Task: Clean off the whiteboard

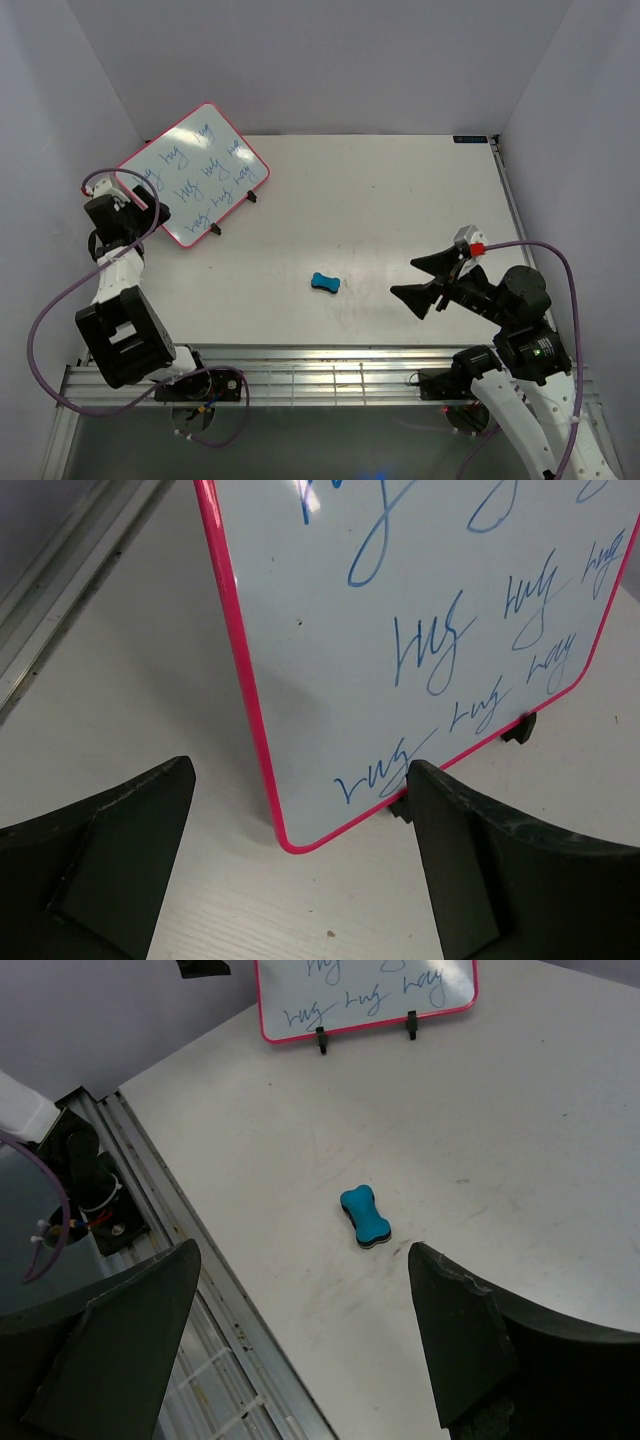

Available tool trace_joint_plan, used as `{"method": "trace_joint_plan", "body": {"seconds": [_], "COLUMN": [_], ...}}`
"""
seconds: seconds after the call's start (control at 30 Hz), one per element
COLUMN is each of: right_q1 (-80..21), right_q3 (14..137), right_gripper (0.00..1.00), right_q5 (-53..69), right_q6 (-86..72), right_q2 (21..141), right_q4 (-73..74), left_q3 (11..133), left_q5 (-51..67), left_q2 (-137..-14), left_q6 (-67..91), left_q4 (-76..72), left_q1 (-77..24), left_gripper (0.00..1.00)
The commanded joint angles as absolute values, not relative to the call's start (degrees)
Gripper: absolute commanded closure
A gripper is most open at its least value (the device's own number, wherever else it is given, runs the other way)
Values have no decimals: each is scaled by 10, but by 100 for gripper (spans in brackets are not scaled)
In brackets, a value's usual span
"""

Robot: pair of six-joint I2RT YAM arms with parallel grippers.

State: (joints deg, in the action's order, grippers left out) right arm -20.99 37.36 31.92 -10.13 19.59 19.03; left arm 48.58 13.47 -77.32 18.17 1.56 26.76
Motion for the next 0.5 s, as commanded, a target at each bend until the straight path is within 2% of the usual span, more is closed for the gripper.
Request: {"method": "trace_joint_plan", "body": {"seconds": [0.0,0.27,0.47], "right_q1": [-224,-238,-243], "right_q3": [382,394,394], "right_gripper": [10,10,10], "right_q5": [351,359,366], "right_q6": [-98,-86,-85], "right_q2": [196,198,208], "right_q4": [157,172,168], "left_q3": [481,475,528], "left_q5": [242,434,538], "left_q2": [-780,-874,-952], "left_q6": [159,148,185], "left_q4": [-69,-126,-164], "left_q1": [295,352,386], "left_gripper": [2,2,2]}}
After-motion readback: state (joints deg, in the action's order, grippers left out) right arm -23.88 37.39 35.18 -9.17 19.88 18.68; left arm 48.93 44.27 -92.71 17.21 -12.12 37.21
